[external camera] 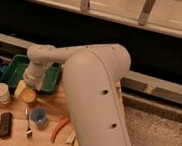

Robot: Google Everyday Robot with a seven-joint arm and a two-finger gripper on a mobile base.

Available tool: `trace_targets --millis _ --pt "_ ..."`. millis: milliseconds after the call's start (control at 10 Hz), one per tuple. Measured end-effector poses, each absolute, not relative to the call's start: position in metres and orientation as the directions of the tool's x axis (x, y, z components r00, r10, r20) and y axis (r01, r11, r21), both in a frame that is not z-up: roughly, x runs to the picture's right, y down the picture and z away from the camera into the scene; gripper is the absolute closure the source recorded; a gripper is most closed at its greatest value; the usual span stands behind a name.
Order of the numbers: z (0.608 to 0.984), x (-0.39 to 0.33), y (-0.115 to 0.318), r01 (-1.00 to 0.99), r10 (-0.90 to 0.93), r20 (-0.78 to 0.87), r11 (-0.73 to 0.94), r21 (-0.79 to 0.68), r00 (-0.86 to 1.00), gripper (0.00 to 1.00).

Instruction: Place apple in metal cup

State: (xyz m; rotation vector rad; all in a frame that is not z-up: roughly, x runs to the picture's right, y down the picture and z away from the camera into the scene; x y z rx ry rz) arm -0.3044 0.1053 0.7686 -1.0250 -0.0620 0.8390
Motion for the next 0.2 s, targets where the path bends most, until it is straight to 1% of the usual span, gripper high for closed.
trace_targets --millis 200 --pt "0.756 -0.298 0.083 -0.612 0.676 -0.305 0.272 -0.743 0.671 0.28"
